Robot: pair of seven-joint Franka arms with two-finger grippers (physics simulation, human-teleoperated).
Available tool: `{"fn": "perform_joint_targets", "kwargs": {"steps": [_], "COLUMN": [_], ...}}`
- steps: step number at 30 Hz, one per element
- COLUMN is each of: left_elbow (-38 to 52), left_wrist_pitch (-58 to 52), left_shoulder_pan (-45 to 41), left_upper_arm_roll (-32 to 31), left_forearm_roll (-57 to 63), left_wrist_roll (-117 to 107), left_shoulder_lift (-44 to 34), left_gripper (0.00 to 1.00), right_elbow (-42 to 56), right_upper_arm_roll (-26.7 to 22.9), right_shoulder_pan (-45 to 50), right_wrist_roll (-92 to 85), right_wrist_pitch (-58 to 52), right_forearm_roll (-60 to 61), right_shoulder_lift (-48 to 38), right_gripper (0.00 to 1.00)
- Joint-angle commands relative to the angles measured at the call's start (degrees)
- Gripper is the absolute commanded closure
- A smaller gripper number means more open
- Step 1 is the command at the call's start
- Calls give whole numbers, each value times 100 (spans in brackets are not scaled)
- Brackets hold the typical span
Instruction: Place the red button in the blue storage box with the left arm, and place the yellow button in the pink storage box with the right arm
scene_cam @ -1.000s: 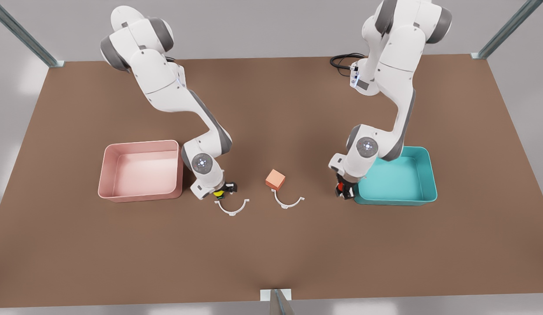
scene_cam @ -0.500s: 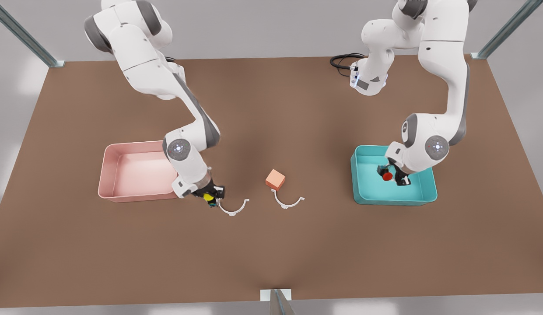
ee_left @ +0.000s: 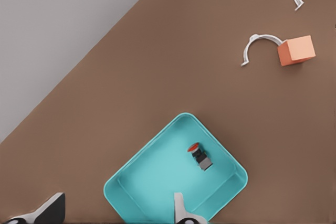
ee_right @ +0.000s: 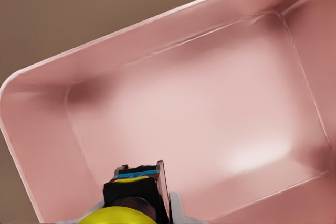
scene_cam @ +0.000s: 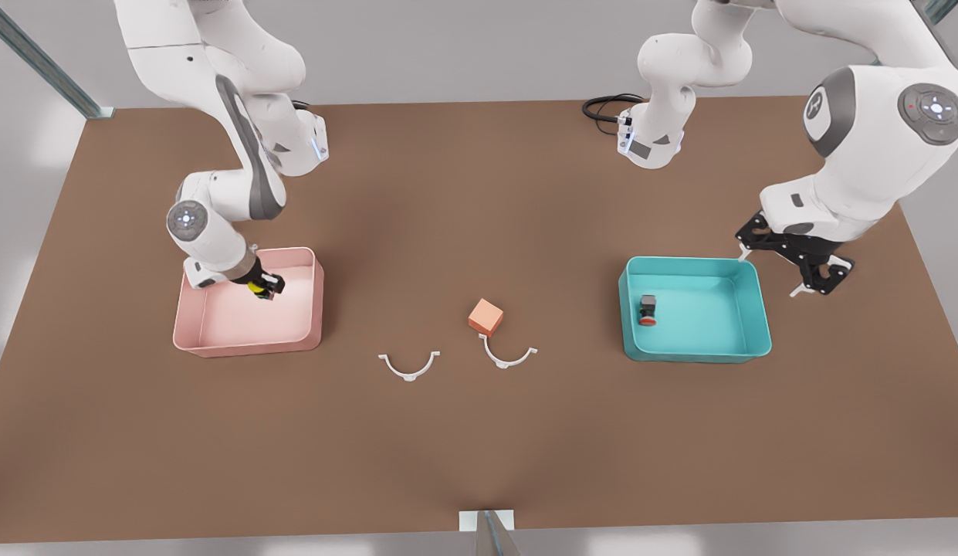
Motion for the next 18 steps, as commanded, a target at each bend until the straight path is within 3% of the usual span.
{"fn": "perform_joint_targets", "kwargs": {"steps": [1, 6, 7, 8, 9, 11, 18], "left_elbow": [55, 134, 134, 134, 134, 143, 143], "left_wrist_pitch": [-633, -633, -633, -633, -633, -633, -633], "left_shoulder_pan": [-55, -64, -64, -90, -90, -90, -134], "left_upper_arm_roll": [-5, -5, -5, -5, -5, -5, -5], "left_forearm_roll": [21, 21, 21, 21, 21, 21, 12], "left_wrist_roll": [-4500, -4500, -4500, -4500, -4500, -4500, -4509], "left_shoulder_lift": [46, 107, 107, 107, 107, 107, 125], "left_gripper": [0, 0, 0, 0, 0, 0, 0], "right_elbow": [22, 136, 478, 1391, 2973, 5171, 5234], "right_upper_arm_roll": [3, 3, 3, 3, 3, 3, 118], "right_shoulder_pan": [33, 25, 25, 33, 68, 42, 51], "right_wrist_roll": [-1045, -1037, -1028, -1080, -1203, -1344, -1801], "right_wrist_pitch": [491, 605, 430, -324, -2064, -3999, -4844], "right_forearm_roll": [-65, -65, -73, -73, -65, -56, -47], "right_shoulder_lift": [246, 510, 484, 484, 519, 405, 194], "right_gripper": [42, 18, 3, 0, 0, 0, 0]}}
